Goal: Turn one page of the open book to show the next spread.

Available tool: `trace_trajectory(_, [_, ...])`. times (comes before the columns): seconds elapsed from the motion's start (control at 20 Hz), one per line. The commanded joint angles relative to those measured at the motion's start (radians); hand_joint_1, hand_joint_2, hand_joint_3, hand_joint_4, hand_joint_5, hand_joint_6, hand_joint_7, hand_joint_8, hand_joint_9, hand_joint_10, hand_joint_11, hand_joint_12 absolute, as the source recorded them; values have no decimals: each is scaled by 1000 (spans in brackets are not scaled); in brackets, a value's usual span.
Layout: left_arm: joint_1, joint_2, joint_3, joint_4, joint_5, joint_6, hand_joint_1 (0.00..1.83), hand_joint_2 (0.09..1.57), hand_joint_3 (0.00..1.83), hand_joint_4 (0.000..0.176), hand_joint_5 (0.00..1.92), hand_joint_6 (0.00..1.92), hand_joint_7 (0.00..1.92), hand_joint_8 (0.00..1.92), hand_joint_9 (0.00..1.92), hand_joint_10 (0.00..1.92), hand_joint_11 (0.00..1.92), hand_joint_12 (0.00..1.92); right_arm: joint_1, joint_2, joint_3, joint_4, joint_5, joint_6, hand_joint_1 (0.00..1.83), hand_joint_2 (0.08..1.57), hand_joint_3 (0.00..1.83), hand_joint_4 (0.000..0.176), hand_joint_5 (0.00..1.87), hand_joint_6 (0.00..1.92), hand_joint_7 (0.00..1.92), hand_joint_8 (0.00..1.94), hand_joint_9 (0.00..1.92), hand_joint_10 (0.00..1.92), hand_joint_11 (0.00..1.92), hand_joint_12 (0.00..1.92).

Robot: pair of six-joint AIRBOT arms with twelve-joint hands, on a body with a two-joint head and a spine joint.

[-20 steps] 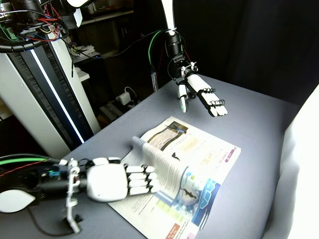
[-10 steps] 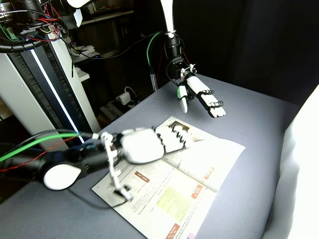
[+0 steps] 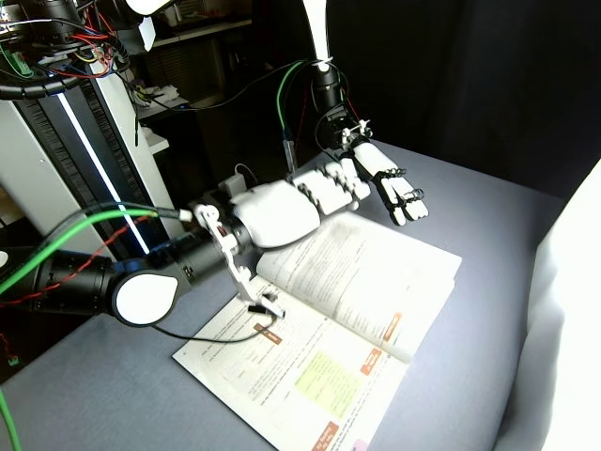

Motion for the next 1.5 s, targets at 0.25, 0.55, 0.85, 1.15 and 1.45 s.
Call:
trace_trajectory(0.25, [-1,39,-33,-32,-199,14,23,1388,28,92,140,0,206,6,384,9,193,765,11,161,-75,78,140,-9,0,1178,0,15,0,0,0,0,0,0,0,0])
trace_trajectory(0.55, [-20,55,-42,-12,-256,21,459,1318,1,0,0,0,0,0,0,0,0,0,-92,335,-128,237,99,-124,138,1190,0,32,0,0,0,0,0,0,0,0])
trace_trajectory(0.85, [-113,36,-24,78,-226,29,362,1305,0,31,0,0,0,0,0,0,0,0,-247,493,-211,507,105,-310,0,1207,8,0,0,0,0,0,0,0,0,0])
trace_trajectory(1.15, [-213,-7,13,154,-176,18,180,1233,0,17,0,0,0,0,0,0,0,0,-436,559,-266,762,253,-401,0,1300,36,0,0,0,0,0,0,0,0,0])
trace_trajectory(1.45, [-237,-11,15,164,-211,15,204,1263,3,0,0,0,0,0,0,0,0,0,-560,608,-310,902,472,-412,55,1311,19,0,0,0,0,0,0,0,0,0])
